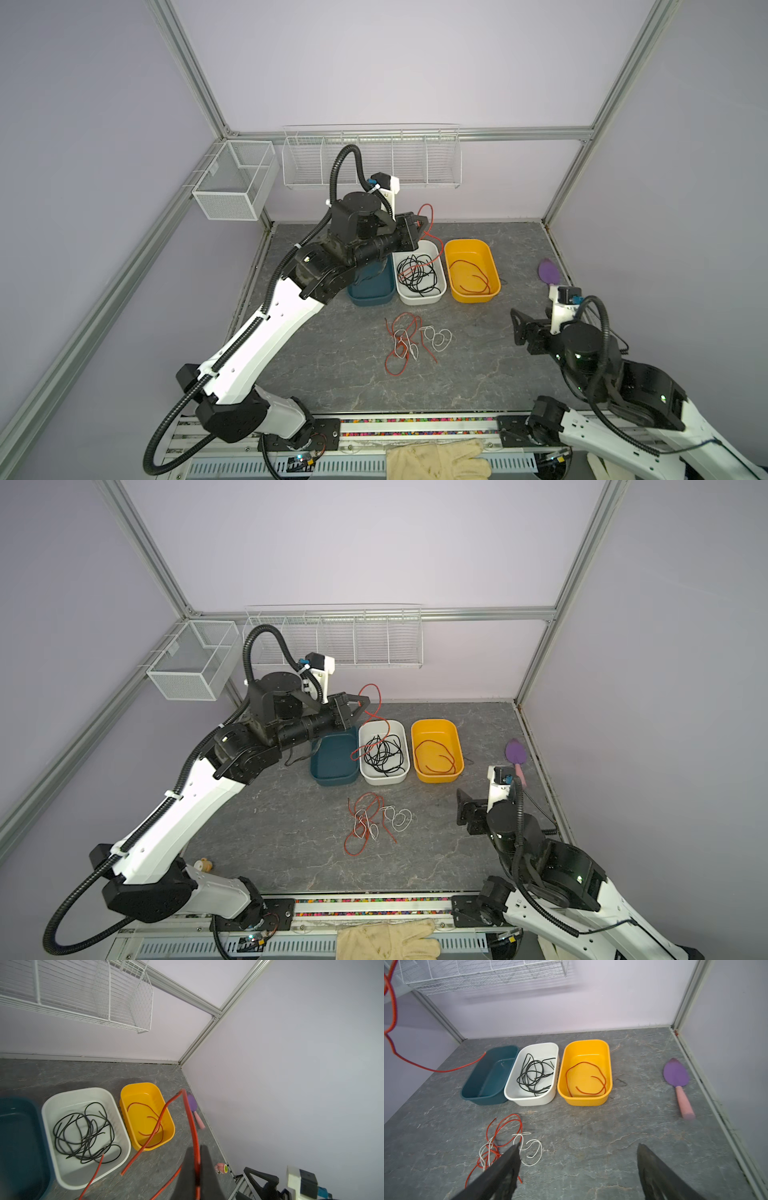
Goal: Untangle the cables
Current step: 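Move the held red wire over the yellow tub with the left gripper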
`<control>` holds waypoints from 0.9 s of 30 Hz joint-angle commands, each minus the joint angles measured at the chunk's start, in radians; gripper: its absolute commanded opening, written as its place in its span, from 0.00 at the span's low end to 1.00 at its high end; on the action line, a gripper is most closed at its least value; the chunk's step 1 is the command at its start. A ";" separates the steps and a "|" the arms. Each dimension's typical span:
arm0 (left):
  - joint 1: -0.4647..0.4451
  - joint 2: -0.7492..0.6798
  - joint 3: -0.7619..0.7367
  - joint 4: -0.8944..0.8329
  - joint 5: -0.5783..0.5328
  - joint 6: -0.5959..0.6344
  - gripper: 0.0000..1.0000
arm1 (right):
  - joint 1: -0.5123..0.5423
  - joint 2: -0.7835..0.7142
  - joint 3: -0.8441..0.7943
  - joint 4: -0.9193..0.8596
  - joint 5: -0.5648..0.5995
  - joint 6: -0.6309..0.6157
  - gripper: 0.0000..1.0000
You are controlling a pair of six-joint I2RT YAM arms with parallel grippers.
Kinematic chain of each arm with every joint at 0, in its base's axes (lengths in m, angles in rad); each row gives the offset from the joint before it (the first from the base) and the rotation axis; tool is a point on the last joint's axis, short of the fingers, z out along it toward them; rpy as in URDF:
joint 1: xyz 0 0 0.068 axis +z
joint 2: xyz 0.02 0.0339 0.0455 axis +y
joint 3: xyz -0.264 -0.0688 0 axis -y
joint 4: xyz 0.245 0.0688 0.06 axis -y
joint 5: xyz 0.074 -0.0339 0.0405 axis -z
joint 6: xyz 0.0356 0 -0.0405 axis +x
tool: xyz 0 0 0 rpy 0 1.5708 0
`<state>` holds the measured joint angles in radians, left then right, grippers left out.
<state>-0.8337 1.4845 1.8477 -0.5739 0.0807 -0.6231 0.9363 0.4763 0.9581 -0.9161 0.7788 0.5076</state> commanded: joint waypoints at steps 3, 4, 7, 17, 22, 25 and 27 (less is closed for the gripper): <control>-0.004 0.131 0.074 0.115 0.092 0.001 0.00 | -0.005 -0.087 -0.011 -0.085 0.099 -0.017 0.88; -0.004 0.160 0.083 0.135 0.096 -0.013 0.00 | -0.004 -0.105 -0.024 -0.078 0.096 -0.020 0.88; -0.004 0.253 0.136 0.179 0.134 -0.046 0.00 | -0.005 -0.154 -0.055 -0.072 0.108 -0.021 0.88; -0.007 0.556 0.385 0.188 0.183 -0.069 0.00 | -0.004 -0.256 -0.073 -0.092 0.127 -0.004 0.88; -0.006 0.696 0.500 0.162 0.173 -0.057 0.00 | -0.004 -0.267 -0.073 -0.092 0.115 -0.003 0.88; -0.005 0.794 0.586 0.145 0.181 -0.068 0.00 | -0.002 -0.268 -0.073 -0.094 0.111 -0.004 0.88; -0.004 0.847 0.626 0.154 0.190 -0.082 0.00 | -0.001 -0.268 -0.073 -0.094 0.110 -0.006 0.88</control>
<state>-0.8337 2.2704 2.4191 -0.4080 0.2554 -0.6895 0.9363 0.2207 0.8970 -1.0065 0.8776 0.4980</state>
